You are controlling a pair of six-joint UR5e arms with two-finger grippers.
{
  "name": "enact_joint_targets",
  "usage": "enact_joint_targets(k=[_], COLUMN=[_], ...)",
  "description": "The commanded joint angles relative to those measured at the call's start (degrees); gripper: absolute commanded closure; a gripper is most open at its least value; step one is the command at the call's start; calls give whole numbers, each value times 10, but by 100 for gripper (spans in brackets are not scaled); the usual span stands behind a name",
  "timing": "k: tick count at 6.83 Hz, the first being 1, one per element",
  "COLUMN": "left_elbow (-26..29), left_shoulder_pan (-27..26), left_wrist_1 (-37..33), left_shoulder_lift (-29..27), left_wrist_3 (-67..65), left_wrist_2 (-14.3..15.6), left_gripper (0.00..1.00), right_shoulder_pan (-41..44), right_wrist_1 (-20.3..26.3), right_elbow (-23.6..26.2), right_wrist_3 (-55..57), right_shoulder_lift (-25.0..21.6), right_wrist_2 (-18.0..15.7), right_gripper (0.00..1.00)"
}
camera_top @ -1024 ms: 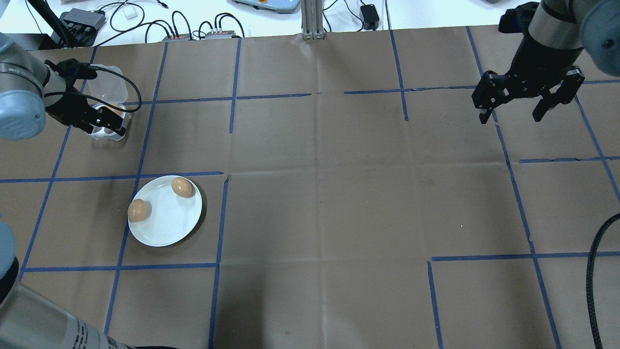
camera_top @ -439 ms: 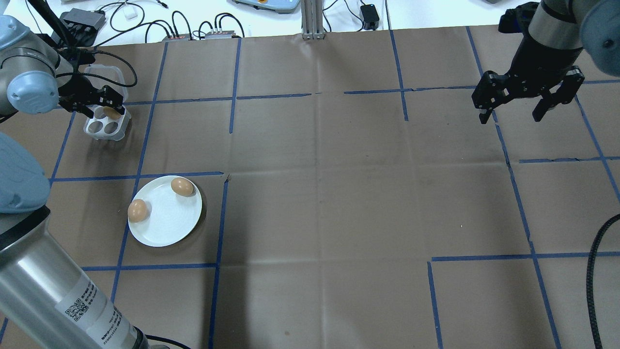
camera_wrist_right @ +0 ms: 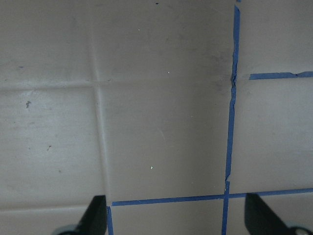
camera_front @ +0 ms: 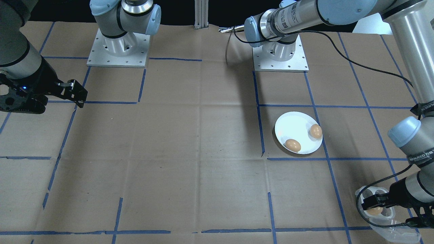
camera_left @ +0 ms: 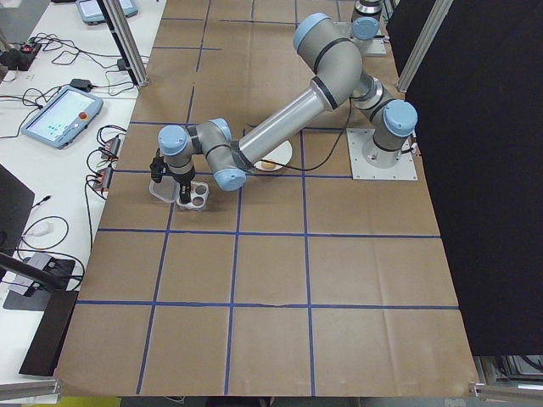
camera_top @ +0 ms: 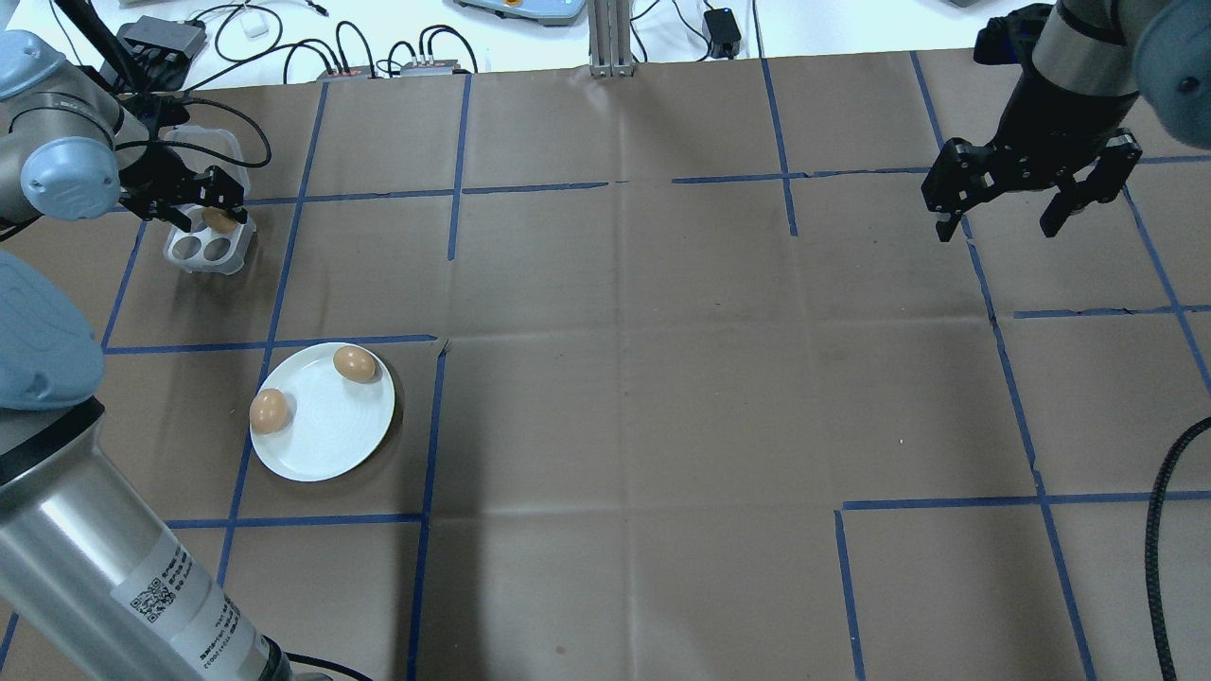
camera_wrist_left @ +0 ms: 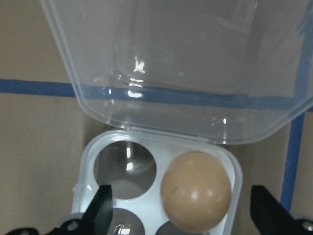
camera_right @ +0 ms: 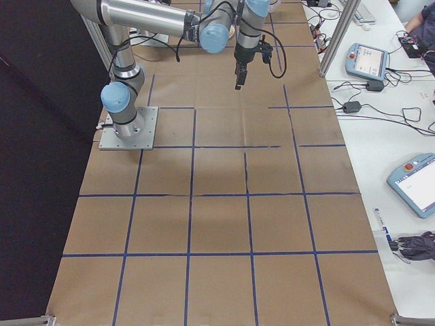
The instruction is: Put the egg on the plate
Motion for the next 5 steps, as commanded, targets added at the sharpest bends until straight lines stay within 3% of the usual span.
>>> enact_joint_targets(k=[1,3,5], left_elbow=[10,17,19], left_shoulder_pan=[0,0,-1], left_wrist_1=[1,-2,-1], left_shoulder_lift=[-1,-6,-6], left_wrist_3=[1,5,6], left_wrist_2=[-1,-1,-3], left_gripper=[24,32,32], right_shoulder_pan=[0,0,0], right_wrist_1=[0,0,0], right_elbow=[0,0,0], right_wrist_3=[0,0,0], right_shoulder_lift=[0,0,0], right_wrist_2=[0,0,0], right_gripper=[0,0,0])
